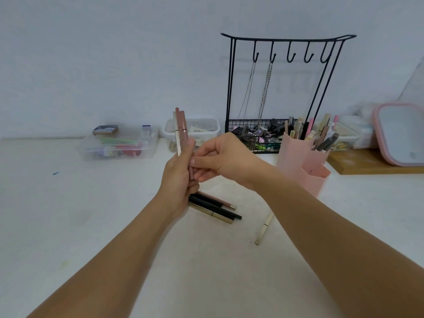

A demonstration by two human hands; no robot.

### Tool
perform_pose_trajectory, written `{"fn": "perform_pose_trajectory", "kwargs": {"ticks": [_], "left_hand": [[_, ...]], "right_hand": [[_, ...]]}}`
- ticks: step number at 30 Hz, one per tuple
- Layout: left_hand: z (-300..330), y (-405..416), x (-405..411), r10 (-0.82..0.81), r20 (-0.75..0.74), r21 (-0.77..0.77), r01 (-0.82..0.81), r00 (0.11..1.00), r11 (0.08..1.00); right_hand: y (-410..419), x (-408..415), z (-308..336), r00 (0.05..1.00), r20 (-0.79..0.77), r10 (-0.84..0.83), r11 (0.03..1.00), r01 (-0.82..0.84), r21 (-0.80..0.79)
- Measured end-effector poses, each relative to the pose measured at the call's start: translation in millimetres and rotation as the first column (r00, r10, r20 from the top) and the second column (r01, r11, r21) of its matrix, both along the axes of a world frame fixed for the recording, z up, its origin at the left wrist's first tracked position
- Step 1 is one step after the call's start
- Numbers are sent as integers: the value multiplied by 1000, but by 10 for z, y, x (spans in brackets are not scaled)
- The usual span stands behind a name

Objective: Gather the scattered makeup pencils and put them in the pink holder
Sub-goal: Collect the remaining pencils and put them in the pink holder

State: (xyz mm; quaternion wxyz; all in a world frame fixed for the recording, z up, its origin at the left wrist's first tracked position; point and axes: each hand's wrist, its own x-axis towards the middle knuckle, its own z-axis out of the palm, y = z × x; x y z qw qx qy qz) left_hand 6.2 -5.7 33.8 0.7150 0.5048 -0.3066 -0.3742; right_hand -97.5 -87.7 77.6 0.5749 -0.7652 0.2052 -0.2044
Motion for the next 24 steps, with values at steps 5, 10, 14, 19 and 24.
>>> {"fn": "perform_pose_trajectory", "kwargs": {"ticks": [5, 10, 14, 19, 24], "left_hand": [[-119, -45, 14, 48, 37, 27, -49, 998, 998], [-132, -42, 17, 83, 79, 27, -86, 993, 996], [-62, -26, 112, 194, 179, 23, -201, 964, 979], [-27, 18, 133, 243, 166, -7, -245, 956, 970], [-45, 11, 122, 252, 160, 46, -262, 954, 964]], "right_hand": [[58, 60, -121, 995, -45, -85, 977, 75, -202], [28, 65, -123, 995, -89, -54, 973, 32, -227], [-61, -21, -7, 989, -141, -48, 976, 17, -215], [-147, -100, 28, 836, -533, -129, 866, -167, -471], [-96, -48, -108, 731, -669, -134, 850, -262, -457]]}}
